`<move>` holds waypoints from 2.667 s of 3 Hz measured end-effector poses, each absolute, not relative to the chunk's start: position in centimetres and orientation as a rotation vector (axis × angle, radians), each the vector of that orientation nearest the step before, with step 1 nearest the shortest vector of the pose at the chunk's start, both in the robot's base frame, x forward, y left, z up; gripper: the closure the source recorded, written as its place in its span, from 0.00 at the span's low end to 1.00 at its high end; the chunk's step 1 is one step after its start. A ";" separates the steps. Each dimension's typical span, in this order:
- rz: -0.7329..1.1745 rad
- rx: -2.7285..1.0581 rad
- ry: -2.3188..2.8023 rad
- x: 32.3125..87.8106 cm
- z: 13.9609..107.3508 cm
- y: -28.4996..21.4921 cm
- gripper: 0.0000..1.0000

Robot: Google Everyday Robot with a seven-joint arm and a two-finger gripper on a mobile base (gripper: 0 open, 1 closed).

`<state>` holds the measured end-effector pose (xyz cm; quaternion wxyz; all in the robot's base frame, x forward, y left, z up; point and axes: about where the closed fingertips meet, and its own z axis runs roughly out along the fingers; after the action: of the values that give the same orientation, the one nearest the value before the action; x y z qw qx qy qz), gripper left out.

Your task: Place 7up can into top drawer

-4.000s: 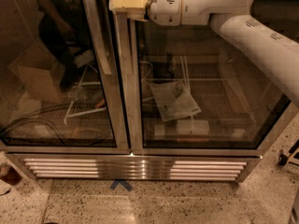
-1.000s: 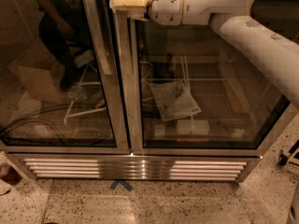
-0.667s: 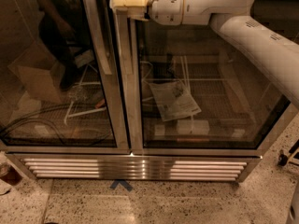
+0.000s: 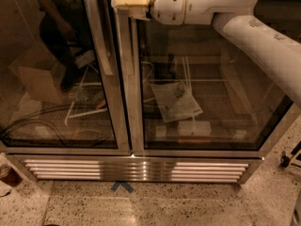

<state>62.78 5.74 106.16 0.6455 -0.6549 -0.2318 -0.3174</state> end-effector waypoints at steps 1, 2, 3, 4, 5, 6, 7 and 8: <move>-0.725 -1.491 -0.520 62.8 106.3 5.5 1.00; -0.724 -1.491 -0.521 62.7 106.3 5.6 1.00; -0.717 -1.485 -0.523 62.7 106.5 5.7 1.00; -0.717 -1.485 -0.523 62.7 106.4 5.7 1.00; -0.710 -1.481 -0.520 62.7 106.6 5.3 1.00; -0.710 -1.481 -0.520 62.7 106.6 5.3 0.97; -0.710 -1.481 -0.520 62.7 106.6 5.3 0.74; -0.710 -1.481 -0.520 62.7 106.6 5.3 0.52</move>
Offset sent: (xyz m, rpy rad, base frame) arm -0.0937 -0.0330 0.0453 0.0207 0.0540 -0.1093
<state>62.69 5.32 106.58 0.6515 -0.6522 -0.2290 -0.3125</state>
